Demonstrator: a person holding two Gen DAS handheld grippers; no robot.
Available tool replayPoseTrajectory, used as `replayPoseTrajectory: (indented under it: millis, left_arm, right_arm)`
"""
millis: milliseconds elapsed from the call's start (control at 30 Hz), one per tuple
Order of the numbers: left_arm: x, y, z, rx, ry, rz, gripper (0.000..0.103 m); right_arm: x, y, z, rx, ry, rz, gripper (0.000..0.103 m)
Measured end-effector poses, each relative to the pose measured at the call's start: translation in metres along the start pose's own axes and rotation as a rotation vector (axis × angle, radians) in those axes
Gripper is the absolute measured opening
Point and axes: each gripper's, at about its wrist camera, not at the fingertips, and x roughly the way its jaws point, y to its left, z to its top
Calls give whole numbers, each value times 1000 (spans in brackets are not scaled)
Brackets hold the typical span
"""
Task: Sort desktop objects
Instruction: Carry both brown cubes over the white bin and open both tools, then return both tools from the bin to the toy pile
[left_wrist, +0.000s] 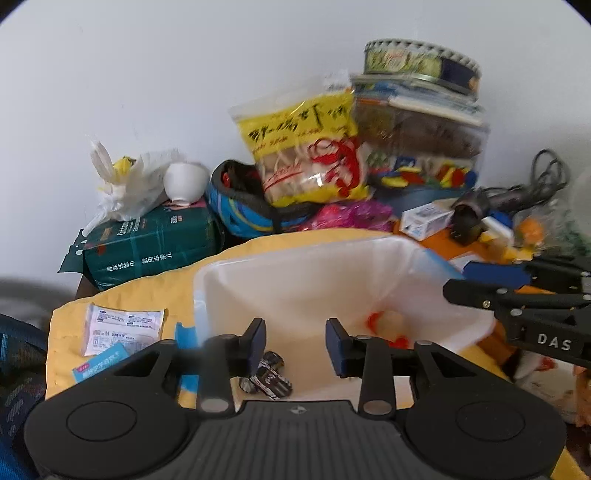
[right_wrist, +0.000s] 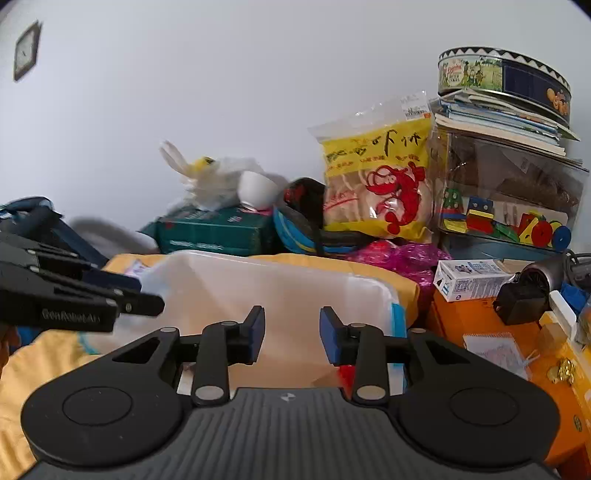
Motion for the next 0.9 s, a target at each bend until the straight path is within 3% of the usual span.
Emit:
replayPoseTrajectory:
  millis: [233,433,600,900]
  left_arm:
    - [-47,-35,-48,92,33,-42,51]
    - [-57,-65,-122,102,192,-116,51]
    - [-64,-75,-167,82,290,-122,51]
    - [-72,-75,-197,45,354,-105,51]
  right_arm:
    - [-47,17,-26,-39,21,54,41]
    - [-64,27,-74,-40,145,82,44]
    - [-75,39,-118,-53,247,80,48]
    - [-86,54,-161,-33,367,80,49]
